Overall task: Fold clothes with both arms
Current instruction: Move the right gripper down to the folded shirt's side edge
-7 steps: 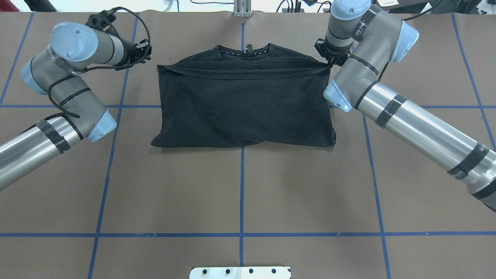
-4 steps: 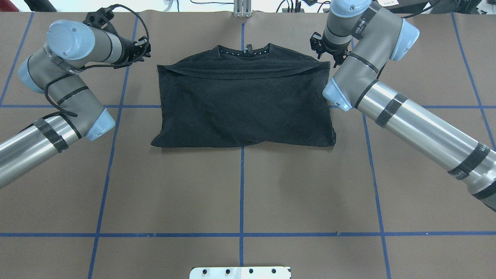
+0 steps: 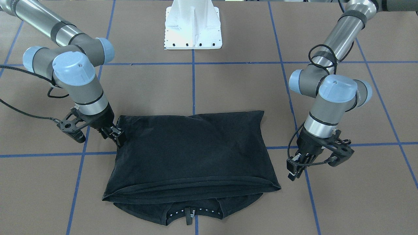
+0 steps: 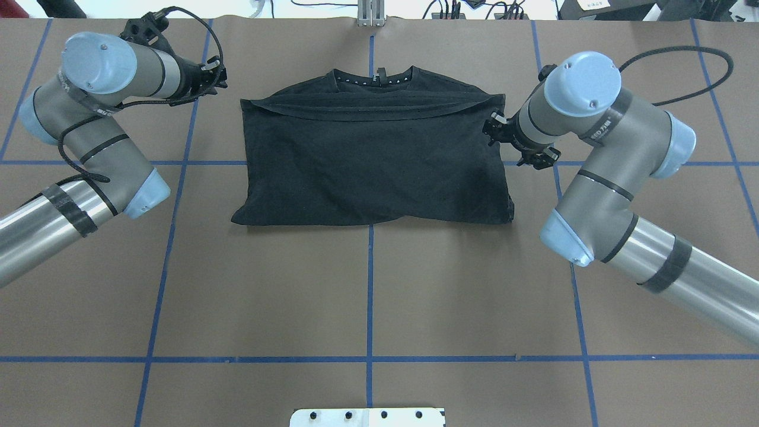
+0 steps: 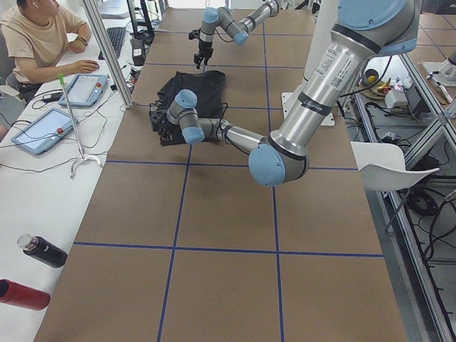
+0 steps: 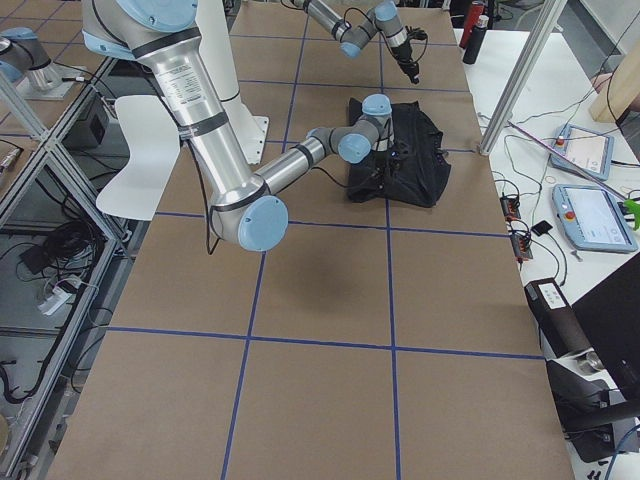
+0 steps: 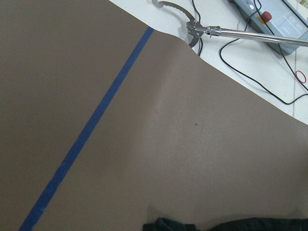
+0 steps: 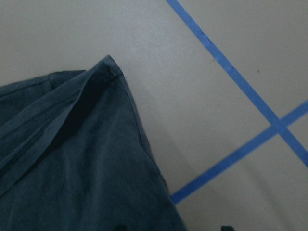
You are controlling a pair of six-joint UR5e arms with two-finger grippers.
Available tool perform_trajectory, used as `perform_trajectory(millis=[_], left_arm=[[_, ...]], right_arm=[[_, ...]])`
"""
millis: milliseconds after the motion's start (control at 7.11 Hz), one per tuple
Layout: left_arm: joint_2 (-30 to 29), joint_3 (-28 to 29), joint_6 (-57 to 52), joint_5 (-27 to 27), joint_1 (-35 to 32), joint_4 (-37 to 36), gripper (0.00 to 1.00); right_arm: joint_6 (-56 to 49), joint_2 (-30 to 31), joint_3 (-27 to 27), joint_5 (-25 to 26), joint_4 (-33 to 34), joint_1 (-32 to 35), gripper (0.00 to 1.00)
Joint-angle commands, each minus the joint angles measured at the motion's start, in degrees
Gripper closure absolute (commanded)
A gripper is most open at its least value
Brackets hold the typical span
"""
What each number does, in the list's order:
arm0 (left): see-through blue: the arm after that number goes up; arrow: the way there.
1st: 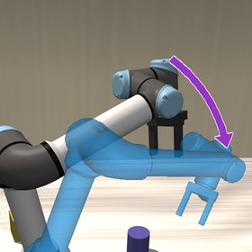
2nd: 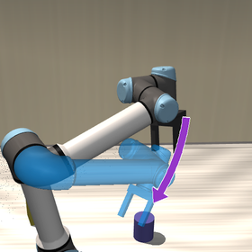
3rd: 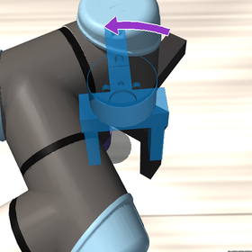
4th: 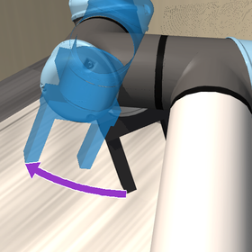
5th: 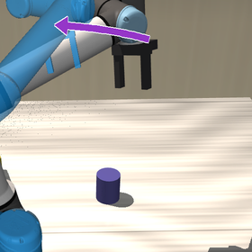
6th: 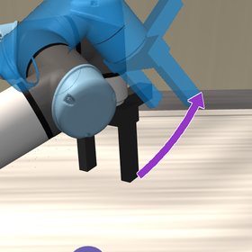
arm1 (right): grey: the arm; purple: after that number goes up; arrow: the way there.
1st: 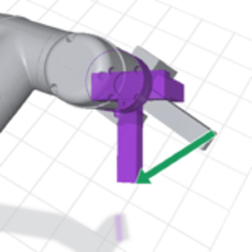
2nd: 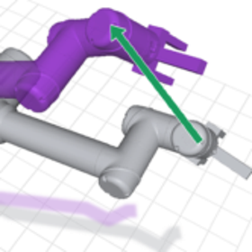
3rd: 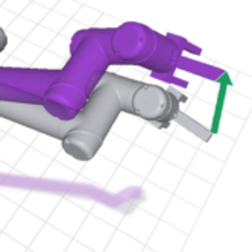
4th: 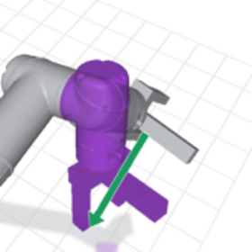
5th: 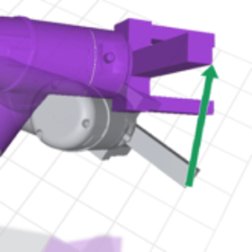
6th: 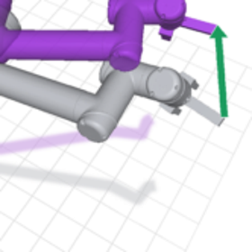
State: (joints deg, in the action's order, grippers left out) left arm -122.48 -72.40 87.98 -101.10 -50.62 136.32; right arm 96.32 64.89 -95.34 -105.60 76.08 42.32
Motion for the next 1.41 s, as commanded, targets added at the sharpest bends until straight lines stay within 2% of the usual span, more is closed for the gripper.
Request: perform_trajectory(millis=[0, 141, 562, 844, 984, 1125, 1266], left_arm=[[0.22, -0.64, 0.00, 0.11, -0.01, -0.26, 0.66], [0.22, -0.81, 0.00, 0.11, 0.08, -0.35, 0.66], [0.22, -0.82, 0.00, 0.02, 0.08, -0.35, 0.67], [0.22, -0.82, 0.00, 0.02, 0.08, -0.35, 0.67], [0.22, -0.82, 0.00, 0.02, 0.08, -0.35, 0.67], [0.22, -0.82, 0.00, 0.02, 0.08, -0.35, 0.67], [0.31, -0.82, 0.00, 0.11, 0.08, -0.35, 0.67]], right_arm=[[1.86, 5.41, -7.30, 5.90, -0.05, -6.17, 0.30], [1.60, 5.59, -7.31, 10.19, -0.05, -8.19, 0.31], [0.98, 5.95, -5.82, 11.55, -0.05, -11.10, 0.34], [0.28, 5.68, -5.47, 12.52, -0.05, -11.38, 0.42], [-0.68, 5.60, -5.38, 12.52, -0.05, -11.29, 0.51], [-1.21, 5.60, -5.38, 12.70, -0.05, -11.29, 0.53], [-1.57, 5.51, -5.38, 12.61, -0.05, -11.20, 0.86]])
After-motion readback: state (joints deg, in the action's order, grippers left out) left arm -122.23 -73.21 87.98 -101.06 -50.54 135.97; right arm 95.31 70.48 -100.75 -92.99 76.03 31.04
